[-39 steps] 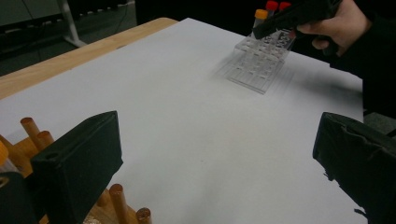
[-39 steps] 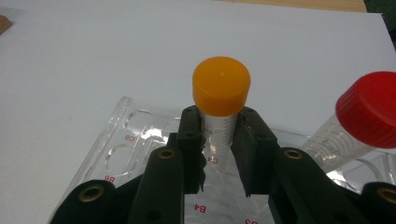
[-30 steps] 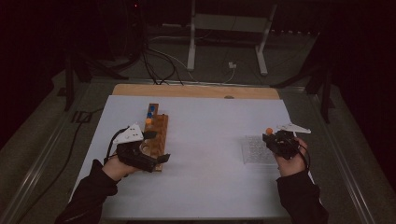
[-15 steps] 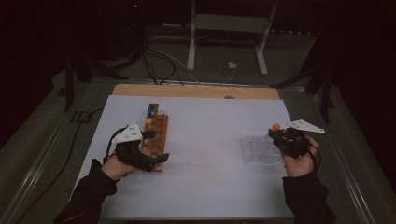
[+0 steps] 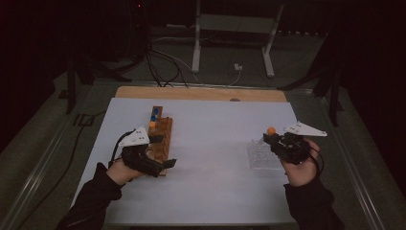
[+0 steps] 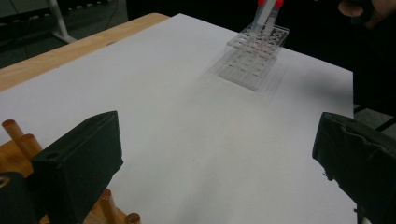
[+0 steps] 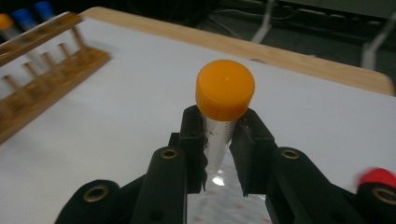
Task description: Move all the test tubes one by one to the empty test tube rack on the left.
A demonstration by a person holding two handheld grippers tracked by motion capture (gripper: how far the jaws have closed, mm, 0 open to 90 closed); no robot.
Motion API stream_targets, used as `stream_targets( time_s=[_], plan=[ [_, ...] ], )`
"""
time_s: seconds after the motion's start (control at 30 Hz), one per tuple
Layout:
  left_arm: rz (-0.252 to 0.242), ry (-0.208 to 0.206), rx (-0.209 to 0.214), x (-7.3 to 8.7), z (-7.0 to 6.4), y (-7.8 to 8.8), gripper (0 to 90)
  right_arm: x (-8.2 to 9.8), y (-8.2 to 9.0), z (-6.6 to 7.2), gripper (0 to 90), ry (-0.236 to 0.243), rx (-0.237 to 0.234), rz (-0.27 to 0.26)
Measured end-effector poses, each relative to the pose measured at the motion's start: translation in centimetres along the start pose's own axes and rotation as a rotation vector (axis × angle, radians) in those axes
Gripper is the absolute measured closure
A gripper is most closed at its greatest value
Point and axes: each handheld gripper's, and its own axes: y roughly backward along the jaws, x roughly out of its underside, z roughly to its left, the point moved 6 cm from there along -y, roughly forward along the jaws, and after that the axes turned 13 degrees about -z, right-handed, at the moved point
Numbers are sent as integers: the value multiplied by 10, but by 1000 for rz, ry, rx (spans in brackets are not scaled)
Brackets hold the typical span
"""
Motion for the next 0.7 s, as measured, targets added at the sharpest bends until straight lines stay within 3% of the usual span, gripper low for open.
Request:
stream_targets(
  time_s=[0.3,0.7],
  plan=[
    [8,-2,16,0,-3,-5,24,8,-10,40,745,44,-116,36],
    [35,-10,70,-3,-13,-20,25,25,-23,79,745,96,-229,91]
  ],
)
